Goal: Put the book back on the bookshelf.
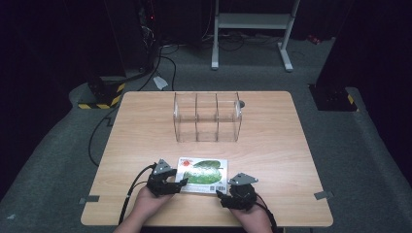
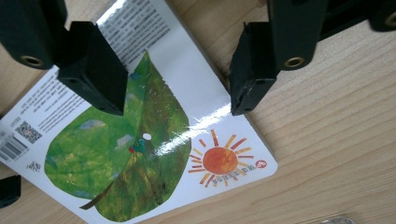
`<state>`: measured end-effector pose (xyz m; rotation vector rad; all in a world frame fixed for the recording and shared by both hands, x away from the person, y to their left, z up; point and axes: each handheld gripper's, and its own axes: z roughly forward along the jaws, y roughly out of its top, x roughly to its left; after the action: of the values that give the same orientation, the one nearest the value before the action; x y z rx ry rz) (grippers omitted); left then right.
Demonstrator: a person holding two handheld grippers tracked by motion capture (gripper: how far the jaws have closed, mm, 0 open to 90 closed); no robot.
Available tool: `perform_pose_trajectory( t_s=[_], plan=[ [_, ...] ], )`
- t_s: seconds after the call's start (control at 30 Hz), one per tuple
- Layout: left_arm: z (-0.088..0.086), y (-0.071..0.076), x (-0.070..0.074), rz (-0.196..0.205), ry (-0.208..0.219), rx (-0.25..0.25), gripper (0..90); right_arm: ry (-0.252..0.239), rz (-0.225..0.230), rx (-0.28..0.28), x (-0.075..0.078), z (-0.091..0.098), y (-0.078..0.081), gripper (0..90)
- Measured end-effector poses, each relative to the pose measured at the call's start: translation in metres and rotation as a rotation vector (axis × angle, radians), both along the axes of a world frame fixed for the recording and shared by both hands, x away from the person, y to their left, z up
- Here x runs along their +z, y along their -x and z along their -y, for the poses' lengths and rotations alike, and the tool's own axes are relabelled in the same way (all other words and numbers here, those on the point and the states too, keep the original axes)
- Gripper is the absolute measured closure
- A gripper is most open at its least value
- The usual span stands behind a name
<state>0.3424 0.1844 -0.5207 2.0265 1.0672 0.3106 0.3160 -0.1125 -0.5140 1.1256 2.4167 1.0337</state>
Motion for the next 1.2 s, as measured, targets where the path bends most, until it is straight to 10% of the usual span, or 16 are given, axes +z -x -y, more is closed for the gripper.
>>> perform_pose_trajectory(
  t_s=[1.2],
  plan=[
    [0.009, -0.006, -0.001, 0.005, 0.041, 0.103, 43.2, -0.041, -0.001, -0.006, -0.003, -0.005, -0.014, 27.7]
  ],
)
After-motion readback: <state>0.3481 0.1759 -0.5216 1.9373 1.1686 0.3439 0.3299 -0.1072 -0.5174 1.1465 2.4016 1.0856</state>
